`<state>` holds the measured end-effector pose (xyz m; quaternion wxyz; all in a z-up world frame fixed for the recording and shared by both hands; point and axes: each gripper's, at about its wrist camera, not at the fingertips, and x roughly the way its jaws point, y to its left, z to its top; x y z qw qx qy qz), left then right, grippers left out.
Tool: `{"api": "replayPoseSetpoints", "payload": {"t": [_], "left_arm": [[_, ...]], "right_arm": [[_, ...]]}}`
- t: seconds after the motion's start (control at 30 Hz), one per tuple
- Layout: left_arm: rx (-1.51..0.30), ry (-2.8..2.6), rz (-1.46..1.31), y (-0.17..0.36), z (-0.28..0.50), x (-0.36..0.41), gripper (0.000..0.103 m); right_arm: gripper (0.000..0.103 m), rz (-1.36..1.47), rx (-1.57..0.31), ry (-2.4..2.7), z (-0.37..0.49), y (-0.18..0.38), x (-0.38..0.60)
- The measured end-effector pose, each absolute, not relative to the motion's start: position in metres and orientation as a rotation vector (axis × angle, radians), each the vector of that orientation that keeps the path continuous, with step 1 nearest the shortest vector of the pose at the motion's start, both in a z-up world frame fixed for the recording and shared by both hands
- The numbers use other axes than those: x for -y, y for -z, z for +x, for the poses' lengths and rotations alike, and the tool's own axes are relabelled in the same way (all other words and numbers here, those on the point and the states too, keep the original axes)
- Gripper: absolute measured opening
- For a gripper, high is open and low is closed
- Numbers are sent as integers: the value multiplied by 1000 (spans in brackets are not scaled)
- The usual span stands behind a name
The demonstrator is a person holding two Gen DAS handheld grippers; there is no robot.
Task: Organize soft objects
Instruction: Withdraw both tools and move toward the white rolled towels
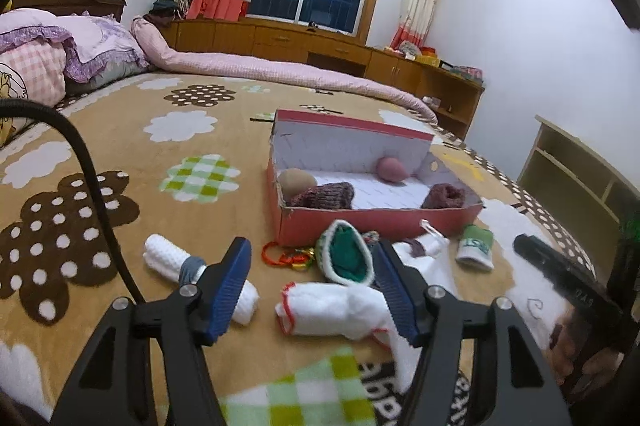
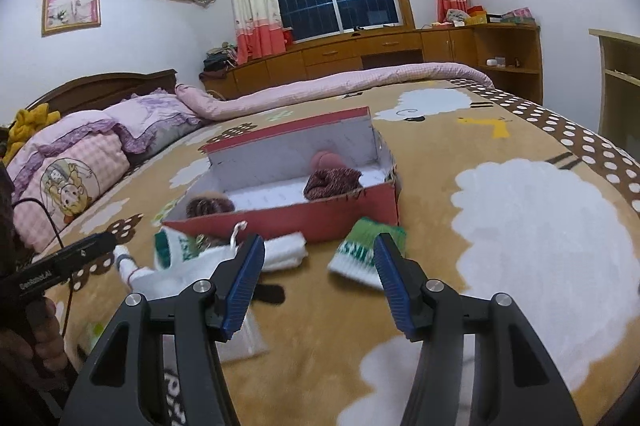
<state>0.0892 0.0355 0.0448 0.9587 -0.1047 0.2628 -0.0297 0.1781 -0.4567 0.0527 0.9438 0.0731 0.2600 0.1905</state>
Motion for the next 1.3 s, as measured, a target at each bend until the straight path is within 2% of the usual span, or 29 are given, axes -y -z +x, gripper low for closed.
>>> {"api": "replayPoseSetpoints", "payload": {"t": [0.27,0.47,0.6,0.7,1.3], "left_arm": [[-556,77,-179,-37,68,-22,67],[-606,66,-239,-23,68,-35,67],[-681,-15,-253,-2,75,-51,56],[-720,-48,-300,7,82,-63,52],[-616,-161,-369,-9,92,-105,52]], "right_arm": [[61,150,-534,-384,162,-51,458],[62,35,-637,-277,167,-31,449],[62,27,-741,-264,177,-14,449],[62,56,-786,-261,183,-5,453],[62,144,-785,-227,188,-9,469]]}}
